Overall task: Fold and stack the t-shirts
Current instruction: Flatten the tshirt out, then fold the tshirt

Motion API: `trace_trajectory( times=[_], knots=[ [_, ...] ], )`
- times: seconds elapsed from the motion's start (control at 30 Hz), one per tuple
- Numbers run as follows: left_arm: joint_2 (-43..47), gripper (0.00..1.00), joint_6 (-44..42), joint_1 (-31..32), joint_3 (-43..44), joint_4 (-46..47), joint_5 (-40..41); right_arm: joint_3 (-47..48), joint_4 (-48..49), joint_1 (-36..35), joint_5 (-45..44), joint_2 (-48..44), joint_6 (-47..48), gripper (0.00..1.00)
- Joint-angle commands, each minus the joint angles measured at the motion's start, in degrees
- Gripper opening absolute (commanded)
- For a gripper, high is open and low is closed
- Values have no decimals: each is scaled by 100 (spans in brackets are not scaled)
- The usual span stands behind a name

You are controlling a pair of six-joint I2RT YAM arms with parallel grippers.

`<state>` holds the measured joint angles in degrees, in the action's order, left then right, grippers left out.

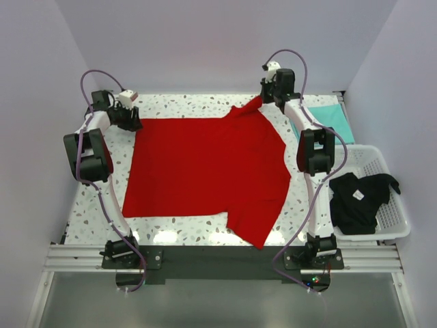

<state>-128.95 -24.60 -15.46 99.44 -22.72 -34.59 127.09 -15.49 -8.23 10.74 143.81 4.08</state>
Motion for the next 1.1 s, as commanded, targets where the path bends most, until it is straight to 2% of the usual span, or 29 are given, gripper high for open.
trace_trajectory(
  times=[0.0,0.07,0.13,0.17,0.2,0.23,0.47,0.6,0.77,0.93,1.07],
  knots=[
    [229,53,105,-27,-100,242,-171,282,1956,14,156,147,-47,0],
    [238,53,87,-18,-135,250,-154,238,2487,-3,104,244,-126,4],
    [256,53,78,-9,-126,215,-101,351,2963,-12,-1,428,-214,44],
    [273,53,69,-18,-126,207,-92,465,2937,-3,-28,498,-214,59],
    [308,53,61,-18,-118,215,-48,570,2728,-3,-98,543,-206,87],
    [326,53,61,-18,-126,215,-48,676,2596,-12,-81,543,-188,91],
    [361,53,87,-18,-65,198,-39,-210,1568,-3,68,-431,636,88],
    [335,53,87,-18,5,171,-39,-246,6,-3,33,-573,1007,83],
    [335,53,78,-18,-12,128,-30,-263,-963,-3,-159,-486,1086,74],
    [449,53,43,-27,-232,224,5,-684,-1071,-3,-397,-573,1200,73],
    [405,53,78,-27,-144,207,5,-589,-1167,-3,-599,-433,1288,72]
  ],
)
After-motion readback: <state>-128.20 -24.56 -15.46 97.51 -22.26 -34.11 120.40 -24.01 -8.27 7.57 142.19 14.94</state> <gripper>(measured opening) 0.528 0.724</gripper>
